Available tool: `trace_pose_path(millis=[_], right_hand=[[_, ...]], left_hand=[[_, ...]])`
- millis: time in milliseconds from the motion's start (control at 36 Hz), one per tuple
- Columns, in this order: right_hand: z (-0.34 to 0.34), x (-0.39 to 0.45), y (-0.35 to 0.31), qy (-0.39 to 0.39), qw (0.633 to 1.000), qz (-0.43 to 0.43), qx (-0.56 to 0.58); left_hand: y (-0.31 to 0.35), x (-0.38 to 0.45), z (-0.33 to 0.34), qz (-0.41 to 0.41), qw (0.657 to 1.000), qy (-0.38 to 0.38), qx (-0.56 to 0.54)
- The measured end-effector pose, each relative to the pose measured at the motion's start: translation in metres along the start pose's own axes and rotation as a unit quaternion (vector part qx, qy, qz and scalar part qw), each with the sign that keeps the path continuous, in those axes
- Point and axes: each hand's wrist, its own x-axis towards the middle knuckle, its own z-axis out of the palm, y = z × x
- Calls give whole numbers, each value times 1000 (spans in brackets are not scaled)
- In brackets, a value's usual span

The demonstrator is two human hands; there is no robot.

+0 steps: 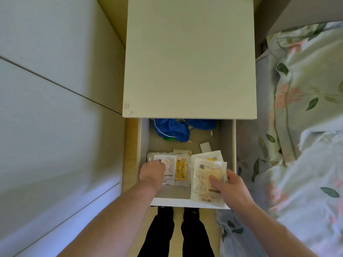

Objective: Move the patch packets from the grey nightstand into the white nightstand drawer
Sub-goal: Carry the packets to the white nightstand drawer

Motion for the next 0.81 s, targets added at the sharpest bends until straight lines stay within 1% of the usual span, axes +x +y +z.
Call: trace_pose_path(millis=[56, 83, 139, 167, 222, 278, 444, 611, 806], right_hand=[[4, 7, 2, 0, 1000, 5, -15], [7, 11, 2, 0, 1000, 6, -21], [12, 20, 4, 0, 1000, 5, -31], [16, 24, 5, -1, 999, 4, -37], [23, 34, 5, -7, 999, 7, -52], [31, 44, 6, -11, 997, 11, -70], [58, 74, 11, -9, 991, 15, -135], [81, 88, 18, -6, 984, 5, -176], [95, 95, 25, 17, 974, -11, -226]], left_hand=[[-1, 0, 3, 65, 997, 46, -6], [-1, 0, 5, 97, 994, 51, 0], [-4, -1, 10, 146, 988, 23, 51], [-5, -2, 12, 157, 984, 1, 85], [-8, -3, 15, 155, 979, -31, 130], [-10, -4, 16, 144, 979, -51, 134], [-23, -9, 15, 137, 978, -69, 143], [-33, -15, 15, 163, 965, -69, 193], [-33, -20, 16, 156, 972, -36, 171]])
